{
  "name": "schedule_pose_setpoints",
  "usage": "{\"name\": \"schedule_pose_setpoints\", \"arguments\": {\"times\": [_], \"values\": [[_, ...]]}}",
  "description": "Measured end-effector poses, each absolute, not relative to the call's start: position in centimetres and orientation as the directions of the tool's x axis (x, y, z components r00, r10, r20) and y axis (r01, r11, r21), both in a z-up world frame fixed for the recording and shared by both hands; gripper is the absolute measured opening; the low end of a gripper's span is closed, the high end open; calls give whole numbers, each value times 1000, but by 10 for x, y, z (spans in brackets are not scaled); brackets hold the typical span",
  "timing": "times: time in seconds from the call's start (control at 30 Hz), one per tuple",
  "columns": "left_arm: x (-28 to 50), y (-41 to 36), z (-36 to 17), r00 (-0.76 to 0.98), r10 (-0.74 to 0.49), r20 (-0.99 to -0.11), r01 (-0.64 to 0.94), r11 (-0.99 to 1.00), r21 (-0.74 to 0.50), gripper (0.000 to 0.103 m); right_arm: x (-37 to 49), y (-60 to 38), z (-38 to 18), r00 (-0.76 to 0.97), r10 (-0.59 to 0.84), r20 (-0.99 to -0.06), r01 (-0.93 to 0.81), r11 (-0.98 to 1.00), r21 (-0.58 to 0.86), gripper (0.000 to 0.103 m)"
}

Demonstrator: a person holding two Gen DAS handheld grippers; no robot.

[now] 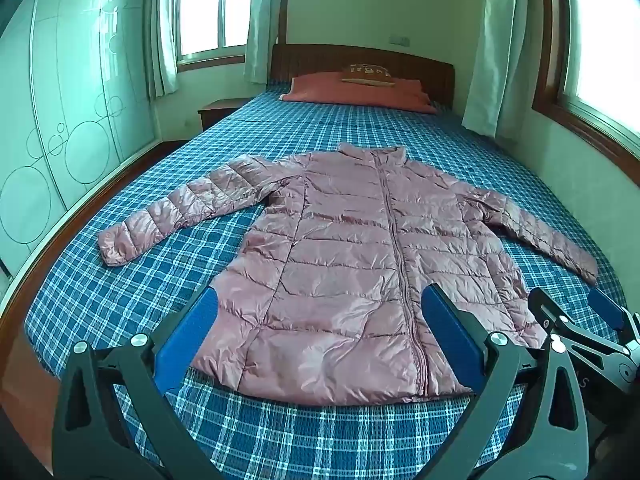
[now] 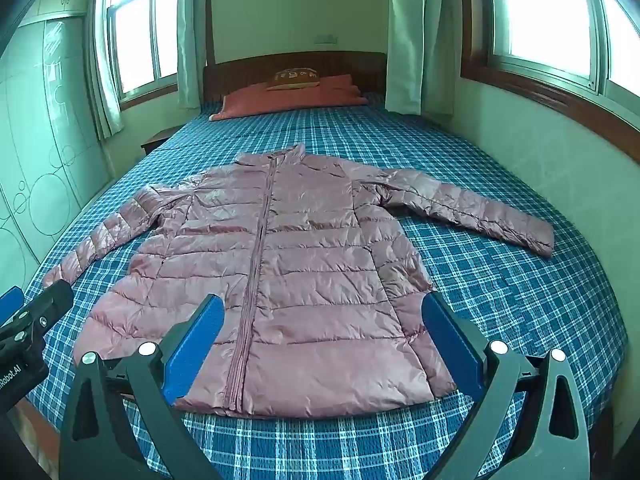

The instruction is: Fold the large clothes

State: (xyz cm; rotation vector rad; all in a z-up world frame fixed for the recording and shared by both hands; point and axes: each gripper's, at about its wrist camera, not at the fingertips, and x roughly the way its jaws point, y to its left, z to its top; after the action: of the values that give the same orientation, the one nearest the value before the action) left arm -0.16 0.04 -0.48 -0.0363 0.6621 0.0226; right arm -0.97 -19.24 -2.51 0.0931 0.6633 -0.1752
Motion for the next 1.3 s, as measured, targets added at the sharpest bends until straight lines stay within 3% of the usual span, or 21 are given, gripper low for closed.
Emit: {"name": "schedule_pose_setpoints", "arguments": {"times": [1.3], "values": [[-2,3,-7,783,8,-623,-34,999,-30,101,-8,-188,-30,768,-131,-626,186,982,22,98]]}}
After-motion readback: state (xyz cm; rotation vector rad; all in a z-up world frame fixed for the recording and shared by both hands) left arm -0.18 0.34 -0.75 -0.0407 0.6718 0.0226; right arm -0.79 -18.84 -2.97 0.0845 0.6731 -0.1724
